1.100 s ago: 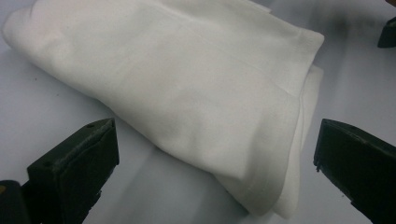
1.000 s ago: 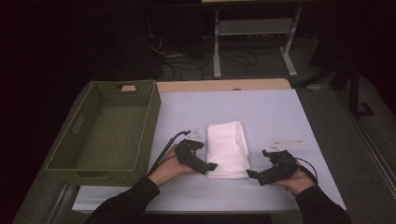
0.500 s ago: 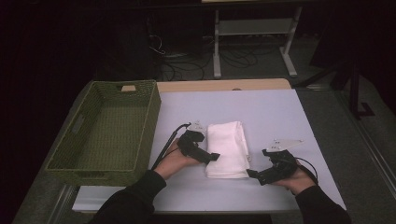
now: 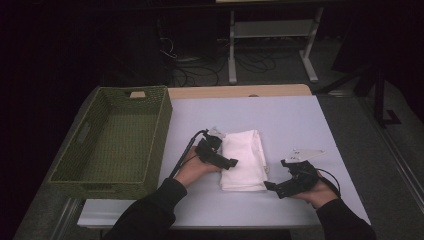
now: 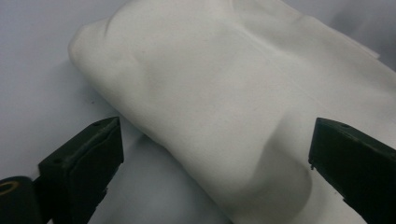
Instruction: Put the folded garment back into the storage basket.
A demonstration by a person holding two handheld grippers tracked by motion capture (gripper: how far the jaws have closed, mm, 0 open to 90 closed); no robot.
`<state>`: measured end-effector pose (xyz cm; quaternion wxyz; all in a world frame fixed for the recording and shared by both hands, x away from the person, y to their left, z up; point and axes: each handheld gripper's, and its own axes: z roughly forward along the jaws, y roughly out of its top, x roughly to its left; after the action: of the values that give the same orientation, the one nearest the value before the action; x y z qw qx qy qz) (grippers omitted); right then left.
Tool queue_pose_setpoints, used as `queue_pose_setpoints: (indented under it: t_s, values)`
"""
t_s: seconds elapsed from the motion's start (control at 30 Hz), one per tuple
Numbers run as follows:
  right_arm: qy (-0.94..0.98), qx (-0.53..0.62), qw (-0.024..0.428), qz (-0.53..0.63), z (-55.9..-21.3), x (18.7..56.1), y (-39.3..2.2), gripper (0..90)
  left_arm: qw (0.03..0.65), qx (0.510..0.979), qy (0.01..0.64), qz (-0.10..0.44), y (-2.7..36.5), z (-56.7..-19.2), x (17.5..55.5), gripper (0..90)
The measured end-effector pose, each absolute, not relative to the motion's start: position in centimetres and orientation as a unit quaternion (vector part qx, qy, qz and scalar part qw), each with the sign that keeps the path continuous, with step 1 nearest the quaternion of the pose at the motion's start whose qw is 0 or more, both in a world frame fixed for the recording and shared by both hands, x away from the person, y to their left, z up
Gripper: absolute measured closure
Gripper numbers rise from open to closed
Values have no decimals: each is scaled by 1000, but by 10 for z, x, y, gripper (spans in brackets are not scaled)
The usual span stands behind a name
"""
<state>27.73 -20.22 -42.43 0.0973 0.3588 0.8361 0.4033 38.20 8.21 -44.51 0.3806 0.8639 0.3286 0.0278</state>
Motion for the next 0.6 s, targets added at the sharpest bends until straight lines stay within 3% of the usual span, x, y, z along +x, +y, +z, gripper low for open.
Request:
queue_pose_setpoints:
  t_s: [0.6]
  values:
    - [837,357,99,404,-424,277,-202,0,368,866,340,20,75,-447,381,134]
